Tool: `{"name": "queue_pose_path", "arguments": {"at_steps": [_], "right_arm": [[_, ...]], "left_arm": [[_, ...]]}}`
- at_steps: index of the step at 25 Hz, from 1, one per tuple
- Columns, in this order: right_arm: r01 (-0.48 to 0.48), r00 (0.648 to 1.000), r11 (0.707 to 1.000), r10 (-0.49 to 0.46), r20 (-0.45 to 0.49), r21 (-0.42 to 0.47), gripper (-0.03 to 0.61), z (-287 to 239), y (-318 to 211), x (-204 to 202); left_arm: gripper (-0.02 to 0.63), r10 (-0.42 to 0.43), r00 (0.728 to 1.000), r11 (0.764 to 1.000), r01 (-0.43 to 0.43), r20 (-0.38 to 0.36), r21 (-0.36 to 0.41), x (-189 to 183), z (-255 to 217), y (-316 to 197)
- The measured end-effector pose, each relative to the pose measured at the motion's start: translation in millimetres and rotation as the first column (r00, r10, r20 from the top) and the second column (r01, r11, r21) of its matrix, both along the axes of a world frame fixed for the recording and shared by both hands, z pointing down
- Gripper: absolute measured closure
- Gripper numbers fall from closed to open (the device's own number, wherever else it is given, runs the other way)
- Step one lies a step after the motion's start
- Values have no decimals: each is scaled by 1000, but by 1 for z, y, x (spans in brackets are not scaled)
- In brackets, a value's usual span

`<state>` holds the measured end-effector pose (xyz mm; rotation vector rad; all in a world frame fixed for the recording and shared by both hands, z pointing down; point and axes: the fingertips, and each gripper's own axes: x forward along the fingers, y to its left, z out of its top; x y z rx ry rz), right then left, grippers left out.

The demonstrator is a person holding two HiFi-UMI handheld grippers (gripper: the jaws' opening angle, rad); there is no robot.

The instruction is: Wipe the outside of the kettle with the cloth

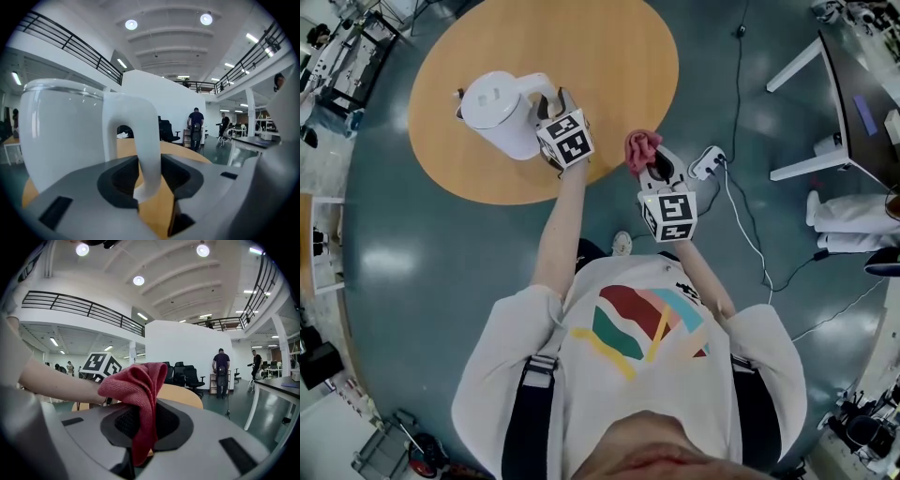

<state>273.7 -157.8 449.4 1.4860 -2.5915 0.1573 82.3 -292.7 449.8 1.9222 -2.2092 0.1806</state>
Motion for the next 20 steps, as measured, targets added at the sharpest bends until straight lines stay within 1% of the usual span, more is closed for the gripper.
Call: {"name": "queue_pose_path", "arguments": {"at_steps": [3, 5, 7, 9, 11, 13, 14, 15, 17, 19, 20], "right_arm": [[11, 1000, 1000, -11, -5, -6, 531, 1, 0, -1], [13, 1000, 1000, -13, -4, -9, 531, 4, 0, 2], [17, 1000, 1000, -17, -1, -12, 531, 6, 2, 3], [27, 1000, 1000, -27, 2, -15, 531, 8, 5, 0], [46, 999, 999, -46, 5, -16, 532, 8, 8, -7], [69, 998, 998, -69, 4, -11, 531, 7, 9, -18], [81, 997, 997, -81, 4, -6, 531, 6, 7, -24], [94, 996, 996, -94, 2, 0, 532, 4, 5, -30], [126, 992, 992, -126, -2, 15, 531, 2, 3, -44], [165, 986, 986, -165, 0, 22, 531, 1, 2, -58], [188, 982, 982, -188, 2, 24, 531, 1, 2, -64]], "left_arm": [[428, 19, 1000, 1000, -19, -17, 6, 1, 4, 1], [430, 70, 997, 997, -70, -17, 13, 9, 5, 2], [431, 141, 990, 990, -140, -17, 35, 18, 4, 7], [431, 223, 975, 973, -222, -12, 65, 25, 4, 17], [431, 310, 951, 947, -309, -1, 85, 30, 4, 33], [430, 377, 926, 923, -377, 11, 82, 33, 4, 53], [431, 398, 917, 914, -399, 17, 77, 35, 5, 61], [430, 410, 912, 909, -411, 26, 73, 35, 5, 70], [431, 412, 909, 907, -415, 56, 66, 33, 6, 86], [431, 396, 915, 914, -400, 74, 64, 26, 10, 104], [431, 383, 921, 920, -387, 69, 66, 22, 12, 112]]}}
